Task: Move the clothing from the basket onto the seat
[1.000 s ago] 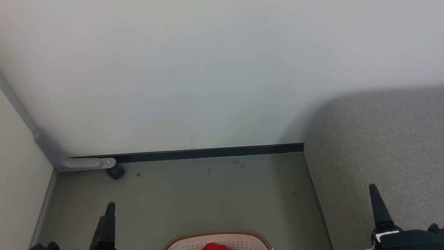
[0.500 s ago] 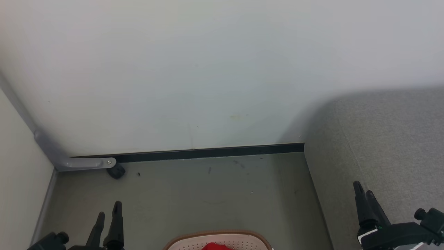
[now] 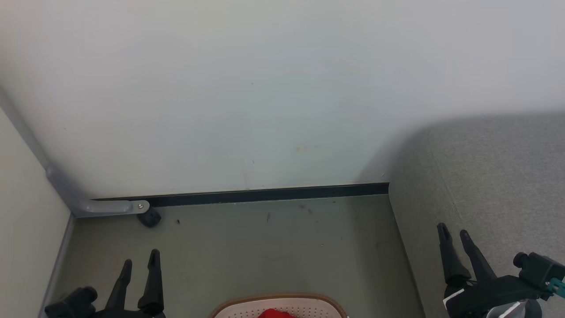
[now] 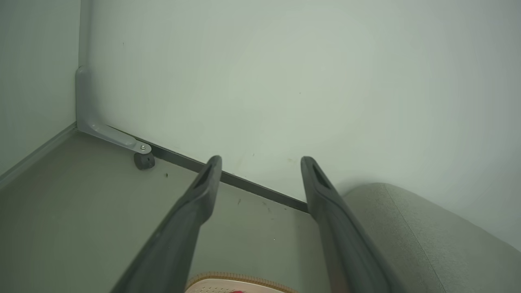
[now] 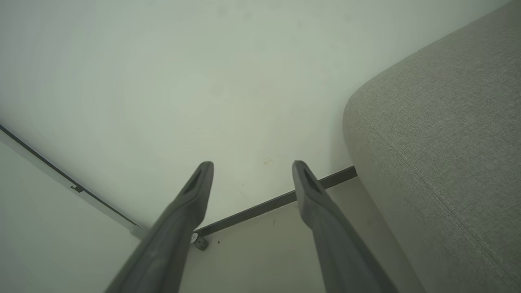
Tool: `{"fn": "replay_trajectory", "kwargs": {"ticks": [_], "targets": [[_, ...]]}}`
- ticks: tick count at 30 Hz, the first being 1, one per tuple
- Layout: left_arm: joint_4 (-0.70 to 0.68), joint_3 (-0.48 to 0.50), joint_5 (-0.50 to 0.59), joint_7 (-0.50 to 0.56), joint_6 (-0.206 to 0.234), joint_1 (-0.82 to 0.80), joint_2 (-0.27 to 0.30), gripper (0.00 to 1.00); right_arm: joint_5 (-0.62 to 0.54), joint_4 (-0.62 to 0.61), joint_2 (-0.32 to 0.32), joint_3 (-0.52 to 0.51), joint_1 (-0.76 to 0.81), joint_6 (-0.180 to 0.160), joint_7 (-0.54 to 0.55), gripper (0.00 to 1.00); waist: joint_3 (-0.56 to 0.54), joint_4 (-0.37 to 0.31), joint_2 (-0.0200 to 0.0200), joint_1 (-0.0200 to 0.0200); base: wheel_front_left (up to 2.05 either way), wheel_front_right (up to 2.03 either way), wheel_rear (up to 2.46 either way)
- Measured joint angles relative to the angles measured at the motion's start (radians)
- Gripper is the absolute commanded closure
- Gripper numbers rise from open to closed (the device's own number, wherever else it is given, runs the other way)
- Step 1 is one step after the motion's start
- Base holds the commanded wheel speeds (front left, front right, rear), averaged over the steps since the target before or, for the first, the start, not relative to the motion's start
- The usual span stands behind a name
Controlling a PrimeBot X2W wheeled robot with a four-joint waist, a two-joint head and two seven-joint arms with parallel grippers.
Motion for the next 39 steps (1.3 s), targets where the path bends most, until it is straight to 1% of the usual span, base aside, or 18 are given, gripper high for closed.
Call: {"fn": "replay_trajectory", "kwargs": {"ticks": [5,8,11,27,32,39], "targets": [[-0.003,-0.005,0.064,-0.017,0.001,0.0,0.001,0.0,-0.053,0.0,-0.01,0.014,-0.001,-0.007,-0.018,0.0,0.0,0.0,0.0,0.0,0.0,0.0,0.0],[-0.007,-0.008,0.109,-0.026,0.002,0.0,0.002,0.0,-0.086,0.001,-0.016,0.023,-0.002,-0.007,-0.03,0.0,0.0,0.0,0.0,0.0,0.0,0.0,0.0],[-0.007,-0.01,0.129,-0.037,0.009,0.0,0.003,0.0,-0.116,0.001,-0.022,0.03,-0.005,-0.007,-0.037,0.0,0.0,0.0,-0.0001,0.0,0.0,0.0,0.0],[-0.021,-0.028,0.349,-0.097,0.01,-0.006,0.007,0.0,-0.306,0.008,-0.044,0.074,-0.032,-0.008,-0.096,0.0,0.0,0.001,0.0,0.0,0.0,0.0,0.0],[-0.021,-0.028,0.389,-0.105,0.009,-0.007,0.007,0.0,-0.341,0.007,-0.045,0.077,-0.042,-0.008,-0.106,0.0,0.002,0.002,0.0,0.0,0.0,0.0,0.0],[-0.017,-0.016,0.398,-0.105,0.0,-0.007,0.0,0.0,-0.341,0.01,-0.042,0.062,-0.042,-0.007,-0.106,0.0,0.003,0.002,0.0,0.0,0.0,0.0,0.0]]}}
